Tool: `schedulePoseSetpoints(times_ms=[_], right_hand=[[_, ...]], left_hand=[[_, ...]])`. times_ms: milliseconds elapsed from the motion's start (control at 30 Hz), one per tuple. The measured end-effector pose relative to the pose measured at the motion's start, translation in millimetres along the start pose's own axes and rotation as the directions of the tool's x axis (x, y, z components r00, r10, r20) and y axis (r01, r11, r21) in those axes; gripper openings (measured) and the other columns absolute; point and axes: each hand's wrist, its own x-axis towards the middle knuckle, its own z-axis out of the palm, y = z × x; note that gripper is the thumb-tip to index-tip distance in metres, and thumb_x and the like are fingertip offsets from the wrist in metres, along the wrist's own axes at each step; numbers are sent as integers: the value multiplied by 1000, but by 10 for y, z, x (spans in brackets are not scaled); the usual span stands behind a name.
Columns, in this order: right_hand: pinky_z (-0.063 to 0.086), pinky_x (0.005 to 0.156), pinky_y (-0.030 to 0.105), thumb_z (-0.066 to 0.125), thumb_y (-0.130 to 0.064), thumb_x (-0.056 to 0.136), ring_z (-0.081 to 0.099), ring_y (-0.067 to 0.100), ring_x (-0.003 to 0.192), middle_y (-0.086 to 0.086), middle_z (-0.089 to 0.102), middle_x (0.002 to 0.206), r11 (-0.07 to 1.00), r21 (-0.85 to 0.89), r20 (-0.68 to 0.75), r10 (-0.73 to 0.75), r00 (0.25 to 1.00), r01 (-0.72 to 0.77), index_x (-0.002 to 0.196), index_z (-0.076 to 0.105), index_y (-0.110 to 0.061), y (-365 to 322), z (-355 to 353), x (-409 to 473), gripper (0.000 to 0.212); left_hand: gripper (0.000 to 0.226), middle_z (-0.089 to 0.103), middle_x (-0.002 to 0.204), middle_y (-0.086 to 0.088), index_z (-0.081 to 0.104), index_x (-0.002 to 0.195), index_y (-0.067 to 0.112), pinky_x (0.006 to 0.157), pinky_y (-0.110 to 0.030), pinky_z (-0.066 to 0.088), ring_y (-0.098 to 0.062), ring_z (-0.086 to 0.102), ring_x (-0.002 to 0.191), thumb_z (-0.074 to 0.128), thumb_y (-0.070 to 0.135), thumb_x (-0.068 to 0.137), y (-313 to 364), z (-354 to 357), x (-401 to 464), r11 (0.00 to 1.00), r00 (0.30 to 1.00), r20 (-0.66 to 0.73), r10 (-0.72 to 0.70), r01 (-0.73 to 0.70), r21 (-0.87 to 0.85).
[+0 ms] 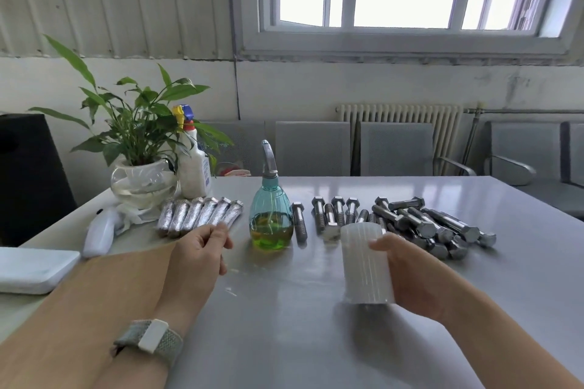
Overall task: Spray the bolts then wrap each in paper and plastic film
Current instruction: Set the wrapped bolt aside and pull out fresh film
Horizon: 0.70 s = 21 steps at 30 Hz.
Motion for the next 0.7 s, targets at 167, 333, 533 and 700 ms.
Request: schedulePoseSetpoints(times_ms=[167,333,533,700], right_hand=[[59,69,40,87,-35,51,67,26,82,17,63,101,993,-91,-83,-81,993,73,119,62,-5,-35,-63,-15,79],[58,78,46,94,-30,47,69,36,97,29,65,111,975,-152,-93,-176,980,161,122,59,3,-54,-75,-14,89],[58,68,42,99,-44,38,68,32,77,20,69,96,972,-168,-109,-186,976,166,115,61,-3,-90,-40,-34,95],[60,69,43,97,-35,38,70,32,83,19,69,100,997,-48,-4,-53,999,53,102,76,-8,-174,-106,-109,72]], left_hand=[[42,54,42,0,57,65,18,52,-30,38,-8,49,40,50,40,99,-58,-21,26,981,995,-91,35,-16,195],[42,55,47,0,53,65,21,59,-38,47,-26,58,58,46,46,98,-47,-36,42,935,984,-164,72,-9,355],[43,59,54,3,51,69,19,56,-34,37,-25,56,64,40,49,98,9,-45,10,878,977,-179,120,-21,477],[40,54,60,5,50,69,22,58,-36,34,-30,46,66,40,48,98,59,-88,4,842,961,-209,183,-43,538]])
